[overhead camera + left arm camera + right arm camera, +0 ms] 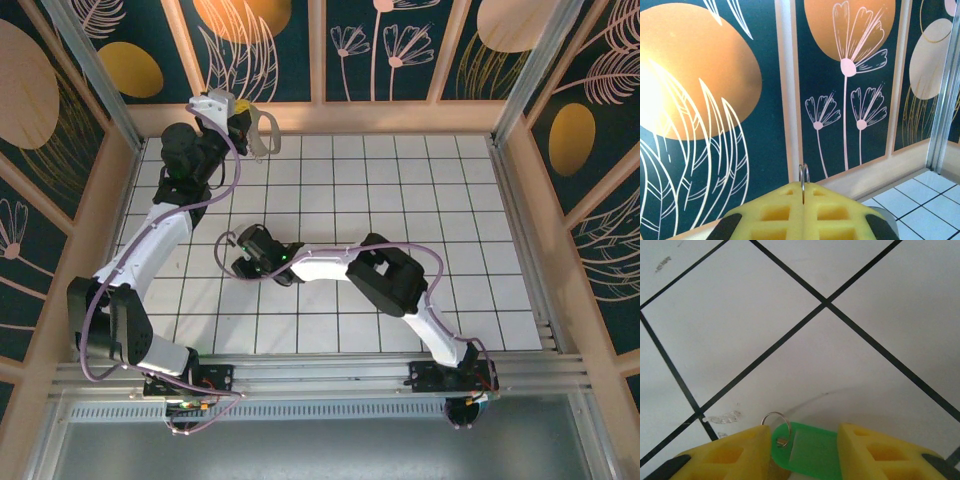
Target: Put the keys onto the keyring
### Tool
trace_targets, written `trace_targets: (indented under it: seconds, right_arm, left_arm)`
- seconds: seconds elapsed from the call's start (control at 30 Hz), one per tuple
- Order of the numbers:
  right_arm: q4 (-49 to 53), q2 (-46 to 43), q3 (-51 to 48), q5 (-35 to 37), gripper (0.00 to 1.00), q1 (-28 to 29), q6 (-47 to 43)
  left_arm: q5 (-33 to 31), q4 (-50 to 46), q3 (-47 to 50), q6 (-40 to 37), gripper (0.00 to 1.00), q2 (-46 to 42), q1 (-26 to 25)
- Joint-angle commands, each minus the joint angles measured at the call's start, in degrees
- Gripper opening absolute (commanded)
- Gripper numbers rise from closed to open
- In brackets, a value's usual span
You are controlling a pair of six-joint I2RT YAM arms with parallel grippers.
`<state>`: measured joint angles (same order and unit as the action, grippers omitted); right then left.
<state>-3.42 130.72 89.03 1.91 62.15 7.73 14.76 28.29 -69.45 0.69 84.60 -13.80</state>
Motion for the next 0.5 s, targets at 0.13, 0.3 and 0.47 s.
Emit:
trace_targets:
  seconds: [0.13, 0.3, 0.47]
  right_arm:
    - [2.7, -2.9, -10.0, 6.8, 0.39, -1.2, 1.8]
    - [-0.9, -8.6, -19.8, 6.9, 0.37, -4.0, 4.3]
    - [-3.2, -16.0, -31.0, 8.6, 0.37, -6.6, 6.0]
  left_arm:
    - [1.8, 1.0, -2.7, 1.7, 0.0, 0.4, 0.6]
    - [2.9, 0.9, -3.3, 2.7, 0.0, 0.6, 0.5]
    - [4.5, 0.0, -4.0, 3.6, 0.0, 0.5, 0.5]
